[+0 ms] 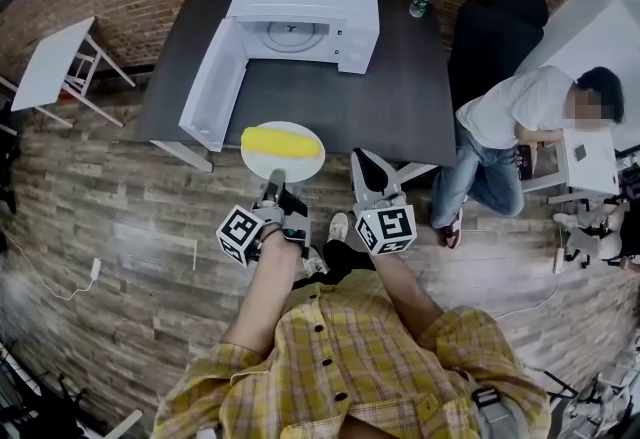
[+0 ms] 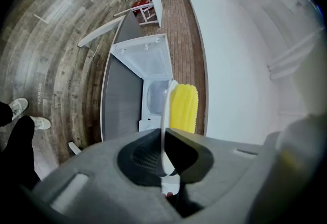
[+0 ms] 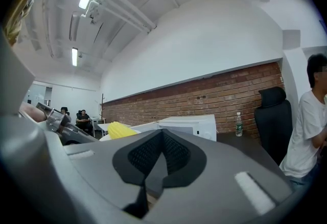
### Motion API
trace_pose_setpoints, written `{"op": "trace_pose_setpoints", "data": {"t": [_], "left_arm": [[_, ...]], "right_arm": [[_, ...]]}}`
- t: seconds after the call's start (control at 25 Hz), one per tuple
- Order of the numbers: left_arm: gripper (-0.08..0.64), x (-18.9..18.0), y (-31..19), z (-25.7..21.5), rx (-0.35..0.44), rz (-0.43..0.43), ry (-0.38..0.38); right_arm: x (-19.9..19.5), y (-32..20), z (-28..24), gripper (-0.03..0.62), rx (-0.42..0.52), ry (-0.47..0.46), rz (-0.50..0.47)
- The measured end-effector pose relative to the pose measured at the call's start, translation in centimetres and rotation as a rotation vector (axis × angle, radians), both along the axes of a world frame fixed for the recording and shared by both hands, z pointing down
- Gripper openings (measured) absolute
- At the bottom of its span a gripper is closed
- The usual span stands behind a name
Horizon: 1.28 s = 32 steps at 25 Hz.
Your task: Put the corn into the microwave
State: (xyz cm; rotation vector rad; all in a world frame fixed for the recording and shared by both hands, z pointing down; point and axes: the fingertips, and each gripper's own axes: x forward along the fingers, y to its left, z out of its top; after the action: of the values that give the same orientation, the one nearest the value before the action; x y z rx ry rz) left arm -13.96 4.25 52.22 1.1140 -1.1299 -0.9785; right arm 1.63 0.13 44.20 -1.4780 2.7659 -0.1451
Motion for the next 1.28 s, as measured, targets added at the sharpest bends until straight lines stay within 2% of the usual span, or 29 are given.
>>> {"op": "trace_pose_setpoints", "data": {"t": [0.28, 0.84, 1.28], "left_arm": [[0.012, -0.4, -3.7, 1.4, -0.025, -0.017, 0.009], [0.014, -0.8, -15.1, 2.0, -0.033, -0.059, 0.006], [0.014, 0.0, -19.6, 1.8, -0.04, -0.077, -0.001]], "right_arm": [[-0.7, -4.2, 1.2, 0.0, -0.017, -0.013, -0.012], [-0.9, -15.6, 1.4, 0.0, -0.013, -0.031, -0.053], [-0.3, -20.2, 1.5, -0.002, -0.015, -0.052, -0.072]]}}
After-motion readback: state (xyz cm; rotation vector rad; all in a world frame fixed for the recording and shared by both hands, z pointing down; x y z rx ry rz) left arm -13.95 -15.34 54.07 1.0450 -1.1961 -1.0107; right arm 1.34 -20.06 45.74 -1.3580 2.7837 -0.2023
